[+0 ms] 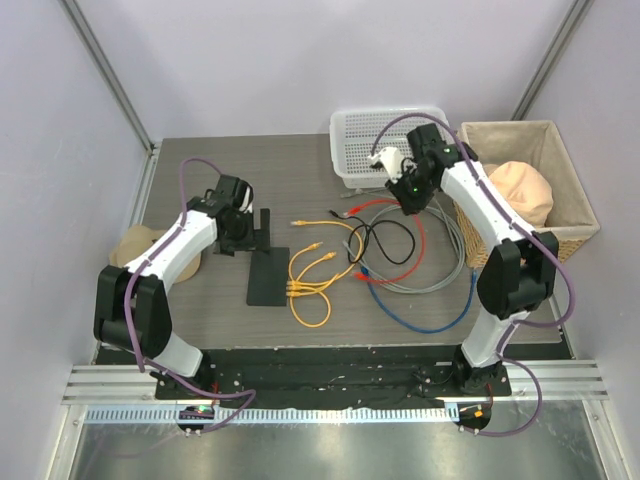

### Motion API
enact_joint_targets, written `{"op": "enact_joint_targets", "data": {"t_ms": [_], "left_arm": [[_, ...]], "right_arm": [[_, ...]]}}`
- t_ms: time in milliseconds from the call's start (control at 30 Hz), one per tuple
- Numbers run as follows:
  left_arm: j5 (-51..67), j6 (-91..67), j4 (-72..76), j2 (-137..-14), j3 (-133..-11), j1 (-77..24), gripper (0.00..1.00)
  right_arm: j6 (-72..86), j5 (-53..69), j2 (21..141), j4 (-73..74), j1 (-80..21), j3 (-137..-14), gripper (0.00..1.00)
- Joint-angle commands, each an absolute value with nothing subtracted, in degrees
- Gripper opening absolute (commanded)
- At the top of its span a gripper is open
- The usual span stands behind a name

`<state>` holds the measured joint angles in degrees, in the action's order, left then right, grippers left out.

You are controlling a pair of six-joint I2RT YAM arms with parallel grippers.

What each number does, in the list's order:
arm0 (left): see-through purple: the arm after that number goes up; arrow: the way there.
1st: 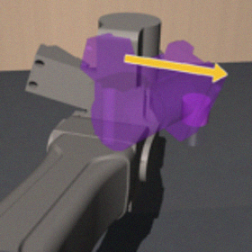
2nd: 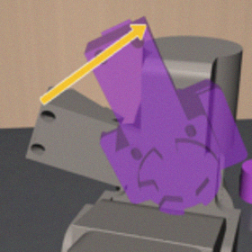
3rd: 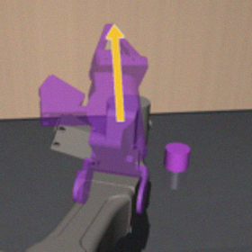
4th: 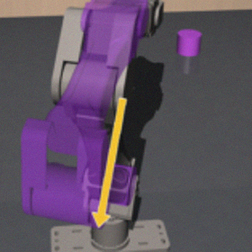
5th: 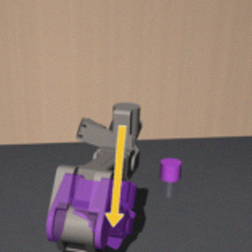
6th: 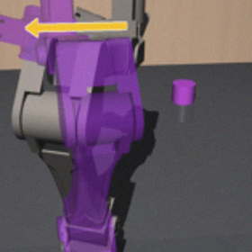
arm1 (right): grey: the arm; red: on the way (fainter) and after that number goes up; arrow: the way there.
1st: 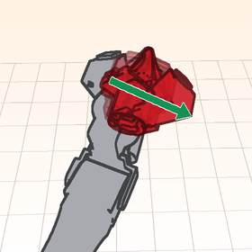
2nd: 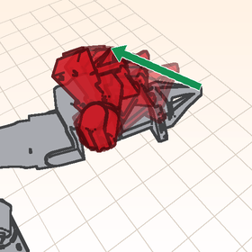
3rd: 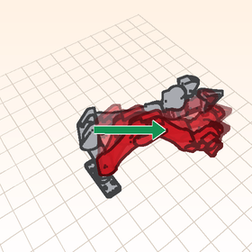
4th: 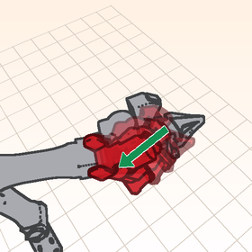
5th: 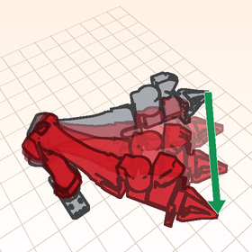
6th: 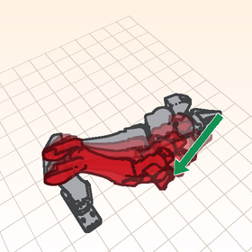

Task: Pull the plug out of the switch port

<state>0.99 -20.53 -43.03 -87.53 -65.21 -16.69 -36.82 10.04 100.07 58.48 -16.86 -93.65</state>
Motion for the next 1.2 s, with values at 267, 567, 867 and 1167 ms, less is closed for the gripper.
{"op": "enact_joint_targets", "data": {"t_ms": [267, 567, 867, 1167], "left_arm": [[1.14, -21.36, -40.52, -86.30, -61.17, -16.35, 1.00], [5.27, -19.07, -41.40, -93.07, -63.54, -16.35, 0.74], [6.94, -19.16, -40.34, -94.48, -60.74, -15.82, 0.54], [7.21, -18.90, -39.55, -98.26, -59.41, -15.73, 0.28]], "right_arm": [[-27.07, 29.03, 104.15, 54.93, -20.37, -108.81, 0.87], [-18.55, 49.56, 119.16, 57.22, -33.92, -107.49, 0.79], [-17.23, 55.46, 129.89, 56.43, -35.77, -109.25, 0.72], [-11.34, 56.25, 133.59, 51.24, -37.97, -107.84, 0.71]]}}
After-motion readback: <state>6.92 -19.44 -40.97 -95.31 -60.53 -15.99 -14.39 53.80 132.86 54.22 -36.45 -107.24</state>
